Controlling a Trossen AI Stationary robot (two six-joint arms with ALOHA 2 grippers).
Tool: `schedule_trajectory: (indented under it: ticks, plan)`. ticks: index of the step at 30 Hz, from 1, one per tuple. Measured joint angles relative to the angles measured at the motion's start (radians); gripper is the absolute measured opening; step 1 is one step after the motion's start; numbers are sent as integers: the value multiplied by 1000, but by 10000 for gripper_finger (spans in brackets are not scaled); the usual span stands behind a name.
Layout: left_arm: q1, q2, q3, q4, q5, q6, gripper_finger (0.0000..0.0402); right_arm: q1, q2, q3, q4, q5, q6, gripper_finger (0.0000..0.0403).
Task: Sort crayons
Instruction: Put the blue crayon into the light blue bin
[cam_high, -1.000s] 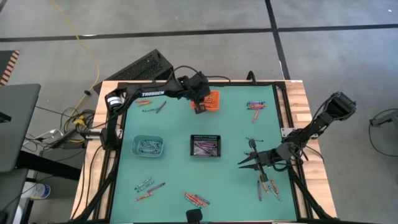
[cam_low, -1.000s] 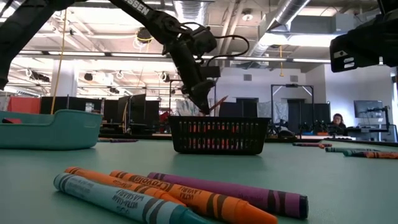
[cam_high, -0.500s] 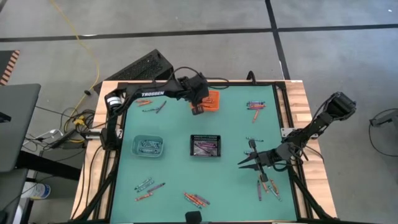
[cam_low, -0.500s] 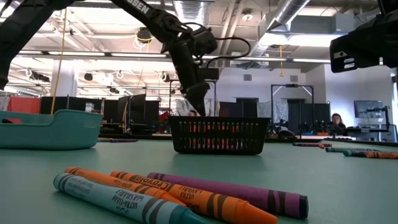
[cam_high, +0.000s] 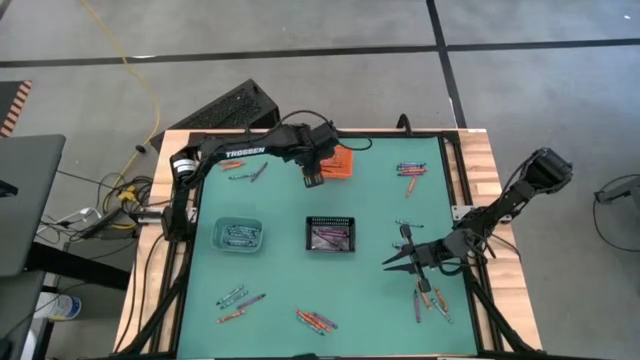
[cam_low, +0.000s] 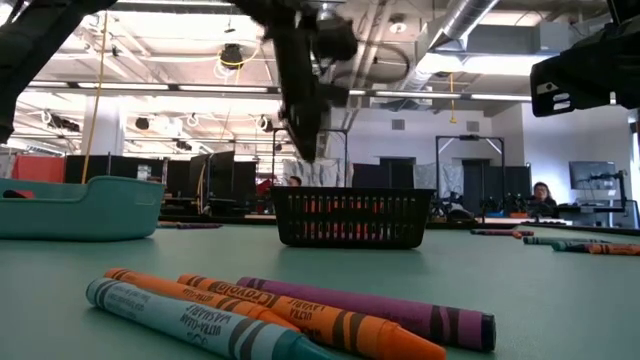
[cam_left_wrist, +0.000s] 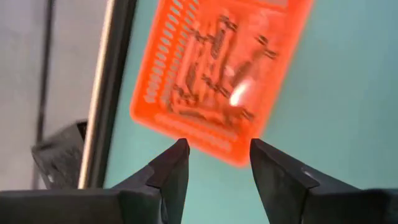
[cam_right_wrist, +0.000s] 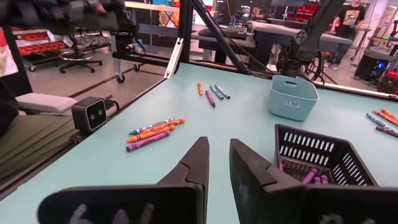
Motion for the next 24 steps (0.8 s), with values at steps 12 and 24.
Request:
schedule_trajectory:
  ticks: [12, 24]
  plan:
    - [-238, -13, 301, -600, 258, -333, 150, 0, 0, 9, -1, 0, 151, 63]
    - [-710, -84, 211, -623, 170, -458, 148, 27, 114, 265, -251, -42, 180, 63]
